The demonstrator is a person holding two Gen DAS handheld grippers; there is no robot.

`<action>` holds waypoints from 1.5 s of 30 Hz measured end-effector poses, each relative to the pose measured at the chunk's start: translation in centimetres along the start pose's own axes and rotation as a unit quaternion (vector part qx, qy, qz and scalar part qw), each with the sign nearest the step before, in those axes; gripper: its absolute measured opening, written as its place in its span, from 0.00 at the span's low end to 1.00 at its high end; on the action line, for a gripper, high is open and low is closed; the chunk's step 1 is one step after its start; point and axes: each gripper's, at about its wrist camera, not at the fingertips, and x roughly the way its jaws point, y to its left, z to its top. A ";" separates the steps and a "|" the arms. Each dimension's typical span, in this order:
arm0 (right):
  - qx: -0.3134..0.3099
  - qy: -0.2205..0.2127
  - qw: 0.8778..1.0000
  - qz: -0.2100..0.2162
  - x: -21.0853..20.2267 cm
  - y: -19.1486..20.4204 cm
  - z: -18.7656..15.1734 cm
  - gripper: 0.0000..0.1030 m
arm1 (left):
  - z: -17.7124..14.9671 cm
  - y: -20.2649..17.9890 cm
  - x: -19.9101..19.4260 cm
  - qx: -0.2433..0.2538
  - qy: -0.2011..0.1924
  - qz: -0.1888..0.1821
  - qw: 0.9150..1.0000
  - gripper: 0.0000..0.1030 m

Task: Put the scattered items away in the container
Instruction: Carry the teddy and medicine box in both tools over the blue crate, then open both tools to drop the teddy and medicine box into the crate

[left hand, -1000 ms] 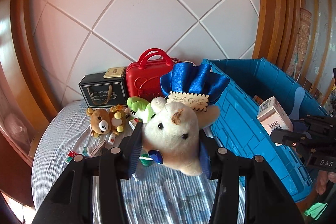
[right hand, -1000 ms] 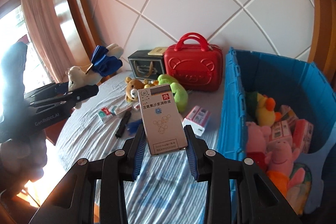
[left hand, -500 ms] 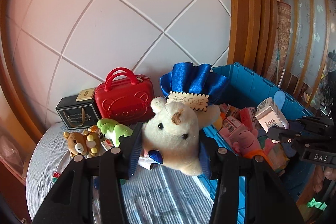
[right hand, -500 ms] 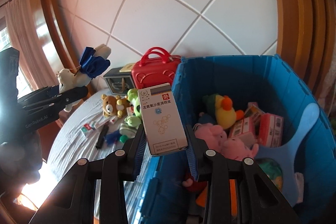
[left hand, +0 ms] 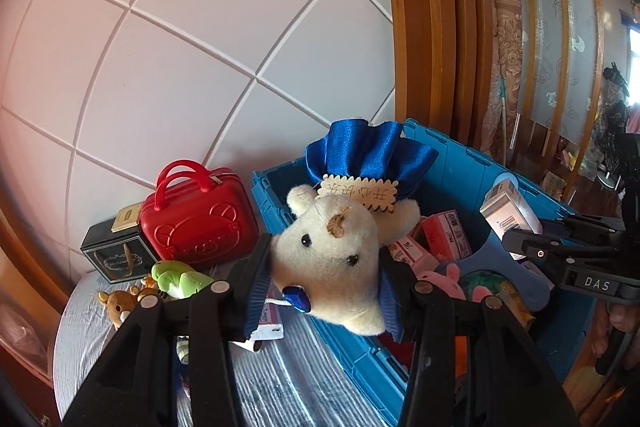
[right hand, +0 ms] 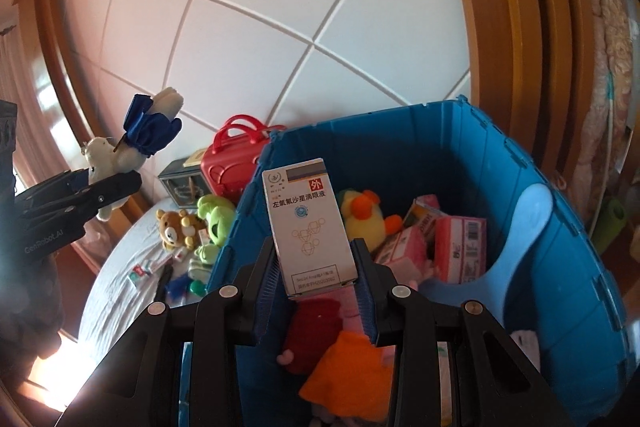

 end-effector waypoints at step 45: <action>0.033 -0.025 0.998 -0.054 1.2 -8.6 2.3 1.00 | 3.4 -3.4 7.7 -0.009 0.024 -0.016 1.000 0.94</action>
